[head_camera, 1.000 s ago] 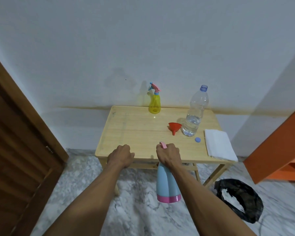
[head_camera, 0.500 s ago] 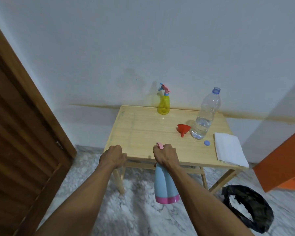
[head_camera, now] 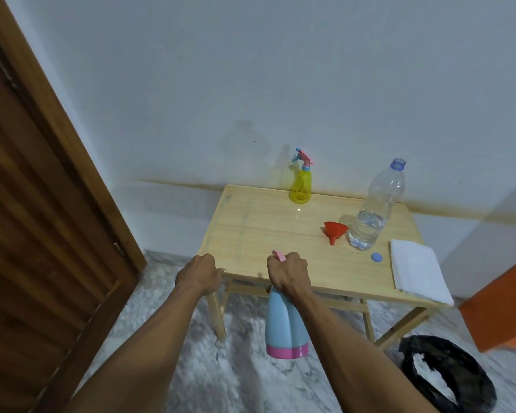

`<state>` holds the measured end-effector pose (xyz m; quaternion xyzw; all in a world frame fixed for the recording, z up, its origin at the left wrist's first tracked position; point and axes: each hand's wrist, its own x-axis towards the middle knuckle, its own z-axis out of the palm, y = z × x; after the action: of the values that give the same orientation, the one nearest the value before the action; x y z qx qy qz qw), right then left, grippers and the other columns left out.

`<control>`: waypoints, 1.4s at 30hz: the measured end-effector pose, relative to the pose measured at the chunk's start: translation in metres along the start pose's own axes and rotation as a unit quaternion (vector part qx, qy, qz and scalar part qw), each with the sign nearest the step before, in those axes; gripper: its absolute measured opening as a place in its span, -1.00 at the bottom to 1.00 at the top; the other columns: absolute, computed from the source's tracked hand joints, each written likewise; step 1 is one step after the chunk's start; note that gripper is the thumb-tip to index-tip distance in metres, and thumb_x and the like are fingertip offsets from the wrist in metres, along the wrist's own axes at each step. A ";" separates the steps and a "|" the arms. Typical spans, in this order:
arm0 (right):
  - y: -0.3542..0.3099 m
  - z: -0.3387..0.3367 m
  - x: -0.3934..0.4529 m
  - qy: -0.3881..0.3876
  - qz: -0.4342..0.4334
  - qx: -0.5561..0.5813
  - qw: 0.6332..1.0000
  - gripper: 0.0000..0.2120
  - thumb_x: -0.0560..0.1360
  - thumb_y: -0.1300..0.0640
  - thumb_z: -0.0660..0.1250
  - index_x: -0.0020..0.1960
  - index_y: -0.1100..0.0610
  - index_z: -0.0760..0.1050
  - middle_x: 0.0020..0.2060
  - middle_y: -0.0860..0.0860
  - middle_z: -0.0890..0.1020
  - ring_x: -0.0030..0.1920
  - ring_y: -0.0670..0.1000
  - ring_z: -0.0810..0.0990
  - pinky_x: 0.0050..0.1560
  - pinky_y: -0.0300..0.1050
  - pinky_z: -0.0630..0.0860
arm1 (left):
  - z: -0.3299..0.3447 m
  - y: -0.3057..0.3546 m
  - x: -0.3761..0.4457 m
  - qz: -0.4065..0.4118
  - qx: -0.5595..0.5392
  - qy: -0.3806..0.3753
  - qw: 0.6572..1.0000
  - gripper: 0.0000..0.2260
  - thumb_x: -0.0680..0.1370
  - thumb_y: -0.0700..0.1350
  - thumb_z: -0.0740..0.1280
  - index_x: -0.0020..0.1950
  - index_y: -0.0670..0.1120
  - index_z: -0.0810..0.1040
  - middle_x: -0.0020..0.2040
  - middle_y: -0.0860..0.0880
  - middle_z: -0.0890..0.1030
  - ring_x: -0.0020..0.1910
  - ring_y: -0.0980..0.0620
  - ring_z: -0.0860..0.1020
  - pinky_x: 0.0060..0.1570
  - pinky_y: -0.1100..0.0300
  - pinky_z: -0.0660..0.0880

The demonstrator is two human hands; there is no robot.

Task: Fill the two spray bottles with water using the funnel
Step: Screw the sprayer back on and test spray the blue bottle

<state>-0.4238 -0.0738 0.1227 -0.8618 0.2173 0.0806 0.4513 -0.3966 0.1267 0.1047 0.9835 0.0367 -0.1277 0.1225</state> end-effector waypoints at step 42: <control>-0.119 -0.093 0.158 0.038 -0.297 0.289 0.909 -0.78 0.60 0.06 0.40 0.00 0.20 0.69 -0.12 0.12 0.74 -0.13 0.07 0.75 0.00 0.07 0.65 | -0.049 0.146 0.143 0.274 -0.441 -0.008 0.855 -0.34 0.33 -0.04 0.61 0.39 0.01 0.48 0.21 0.16 0.62 0.18 0.21 0.58 0.14 0.31 0.52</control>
<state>-0.2351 -0.1379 0.2120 -0.7211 -0.0182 -0.1567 0.6747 -0.2318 0.0037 0.1470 0.7957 -0.1832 -0.0673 0.5734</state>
